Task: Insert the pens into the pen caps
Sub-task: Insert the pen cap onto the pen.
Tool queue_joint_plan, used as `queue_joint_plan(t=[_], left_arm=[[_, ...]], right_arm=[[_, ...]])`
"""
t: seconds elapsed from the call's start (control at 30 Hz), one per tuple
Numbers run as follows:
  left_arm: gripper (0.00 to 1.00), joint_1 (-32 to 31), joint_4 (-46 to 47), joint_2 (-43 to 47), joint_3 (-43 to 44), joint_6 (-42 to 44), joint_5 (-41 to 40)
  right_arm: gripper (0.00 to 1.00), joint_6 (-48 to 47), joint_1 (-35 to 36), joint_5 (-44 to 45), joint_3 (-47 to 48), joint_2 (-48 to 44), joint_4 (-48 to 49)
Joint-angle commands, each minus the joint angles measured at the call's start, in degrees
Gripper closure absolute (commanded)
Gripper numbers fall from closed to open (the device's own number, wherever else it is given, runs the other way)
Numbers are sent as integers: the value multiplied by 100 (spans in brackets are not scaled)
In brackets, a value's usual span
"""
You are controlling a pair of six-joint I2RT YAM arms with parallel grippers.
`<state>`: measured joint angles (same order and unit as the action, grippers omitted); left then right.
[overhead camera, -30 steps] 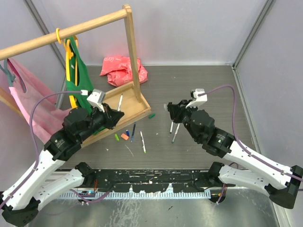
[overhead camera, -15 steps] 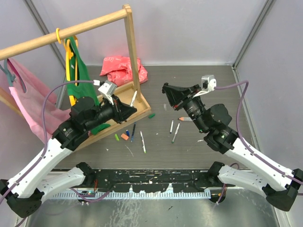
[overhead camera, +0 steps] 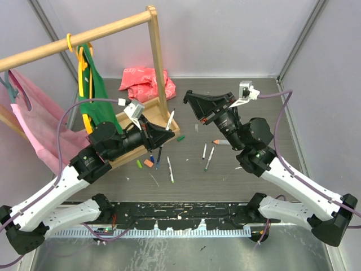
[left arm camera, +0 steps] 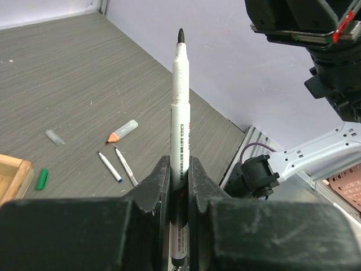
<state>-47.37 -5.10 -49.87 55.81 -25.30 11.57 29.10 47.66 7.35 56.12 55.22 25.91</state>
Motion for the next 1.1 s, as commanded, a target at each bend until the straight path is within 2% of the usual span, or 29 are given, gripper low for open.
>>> queue_joint_plan(t=[0.0,0.2,1.07], left_arm=[[100,-12,694,102,-40,-58,-88],[100,-12,744,103,-38,6,18],[100,-9,878,85,-41,-27,460]], right_arm=[[100,492,-26,-348,226,72,603],[100,799,-33,-663,200,260,831],[100,1036,-32,-691,124,393,786]])
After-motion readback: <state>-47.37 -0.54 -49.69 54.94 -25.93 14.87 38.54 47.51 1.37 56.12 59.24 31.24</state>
